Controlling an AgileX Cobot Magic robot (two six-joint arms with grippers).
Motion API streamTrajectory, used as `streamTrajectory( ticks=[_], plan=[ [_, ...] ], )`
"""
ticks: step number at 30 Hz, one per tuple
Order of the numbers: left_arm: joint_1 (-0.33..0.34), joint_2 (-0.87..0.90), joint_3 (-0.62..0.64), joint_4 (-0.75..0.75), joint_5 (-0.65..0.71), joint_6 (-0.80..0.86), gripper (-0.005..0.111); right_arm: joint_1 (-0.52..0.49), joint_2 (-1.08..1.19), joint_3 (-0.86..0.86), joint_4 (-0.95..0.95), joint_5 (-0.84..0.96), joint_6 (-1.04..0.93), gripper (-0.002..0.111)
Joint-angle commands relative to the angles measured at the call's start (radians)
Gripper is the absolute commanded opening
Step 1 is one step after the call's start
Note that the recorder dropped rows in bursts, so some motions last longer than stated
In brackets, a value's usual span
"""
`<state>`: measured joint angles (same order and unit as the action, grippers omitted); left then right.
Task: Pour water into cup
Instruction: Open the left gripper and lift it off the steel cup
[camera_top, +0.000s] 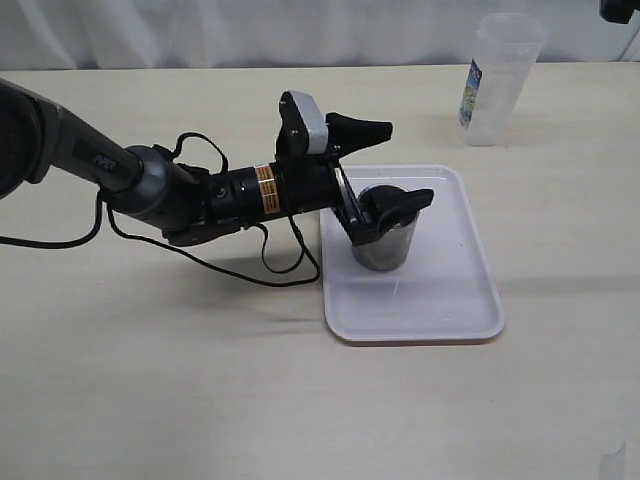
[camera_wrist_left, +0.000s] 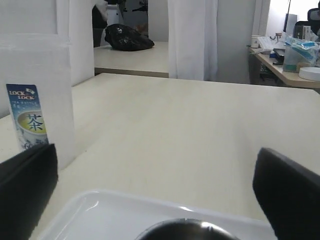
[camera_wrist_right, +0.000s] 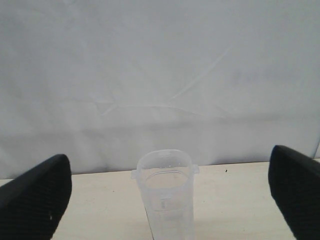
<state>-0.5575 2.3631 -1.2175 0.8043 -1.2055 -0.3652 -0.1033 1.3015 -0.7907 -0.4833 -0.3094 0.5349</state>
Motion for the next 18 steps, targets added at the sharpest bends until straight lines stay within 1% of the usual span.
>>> streamTrajectory(
  ticks=[1,9,12,14,18],
  plan=[
    [0.010,-0.009,-0.006,-0.010,-0.016,-0.003,0.100,0.000,0.000,0.006,-0.008,0.001,0.002,0.110],
    [0.011,-0.009,-0.006,-0.012,-0.016,-0.005,0.100,0.000,0.000,0.006,-0.008,0.001,0.002,0.110],
    [0.011,-0.009,-0.006,-0.035,-0.016,-0.005,0.098,0.000,0.000,0.006,-0.008,0.001,0.002,0.110],
    [0.011,-0.009,-0.004,-0.043,-0.016,-0.005,0.091,0.000,0.000,0.006,-0.008,0.001,0.002,0.110],
    [0.013,-0.033,-0.004,-0.006,-0.016,-0.005,0.061,0.000,0.000,0.006,-0.008,0.001,0.002,0.110]
  ],
)
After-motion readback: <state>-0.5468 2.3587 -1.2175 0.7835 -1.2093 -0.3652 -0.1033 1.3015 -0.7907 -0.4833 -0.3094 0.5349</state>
